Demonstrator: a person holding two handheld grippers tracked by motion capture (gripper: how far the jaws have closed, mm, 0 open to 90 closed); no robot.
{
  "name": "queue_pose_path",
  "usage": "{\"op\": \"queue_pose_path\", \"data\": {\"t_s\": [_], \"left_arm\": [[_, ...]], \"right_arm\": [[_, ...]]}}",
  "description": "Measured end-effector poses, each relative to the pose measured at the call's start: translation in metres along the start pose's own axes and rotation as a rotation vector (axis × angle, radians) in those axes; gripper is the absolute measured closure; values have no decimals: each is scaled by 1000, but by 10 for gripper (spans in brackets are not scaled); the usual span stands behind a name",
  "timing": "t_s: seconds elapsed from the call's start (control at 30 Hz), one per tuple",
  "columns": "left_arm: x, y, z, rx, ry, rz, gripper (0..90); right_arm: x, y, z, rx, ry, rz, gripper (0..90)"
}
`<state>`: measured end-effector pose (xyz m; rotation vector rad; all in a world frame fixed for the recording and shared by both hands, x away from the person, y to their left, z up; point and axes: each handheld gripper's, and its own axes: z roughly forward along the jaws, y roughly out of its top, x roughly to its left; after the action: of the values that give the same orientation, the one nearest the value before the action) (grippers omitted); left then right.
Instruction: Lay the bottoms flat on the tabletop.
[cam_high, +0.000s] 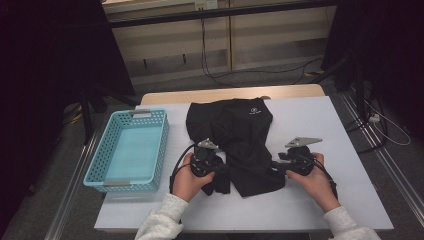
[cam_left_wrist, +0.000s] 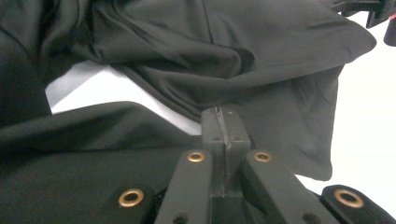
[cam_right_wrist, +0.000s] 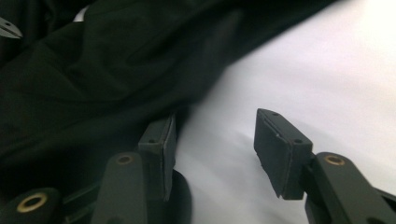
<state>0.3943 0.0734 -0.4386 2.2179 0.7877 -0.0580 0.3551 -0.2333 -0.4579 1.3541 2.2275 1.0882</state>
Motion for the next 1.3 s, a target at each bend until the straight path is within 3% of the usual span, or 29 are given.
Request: {"op": "queue_pose_path", "data": {"t_s": [0.2,0.33,0.43,0.5,0.57,0.63,0.7,0.83,0.9,1.03,1.17,1.3], "left_arm": [[-4,0,-3,-19,-4,6,900],[-3,-2,-3,-18,-4,2,900],[-2,-3,-3,-17,-5,-2,900],[-2,-2,-3,-19,-6,-2,900],[-3,-1,-3,-16,-4,2,900],[-4,0,-3,-18,-8,2,900],[-4,0,-2,-18,-12,4,900],[-4,0,0,-10,-10,2,900],[-3,0,0,-9,-12,1,900],[-4,0,0,-17,-9,7,900],[-4,0,2,-48,4,23,899],[-3,0,5,-53,21,36,794]], "right_arm": [[23,8,15,1,34,-67,498],[32,8,26,32,13,-111,513],[31,8,25,33,-4,-111,649],[27,7,21,40,7,-98,827],[22,5,17,40,28,-81,874],[20,4,13,42,14,-90,888],[16,2,8,44,37,-65,892],[10,-2,-5,46,14,-77,893],[6,-4,-9,39,18,-56,888],[-4,-7,-16,27,-21,-13,812],[-11,1,-21,-32,-39,19,727],[-11,11,-14,-64,-48,46,633]]}}
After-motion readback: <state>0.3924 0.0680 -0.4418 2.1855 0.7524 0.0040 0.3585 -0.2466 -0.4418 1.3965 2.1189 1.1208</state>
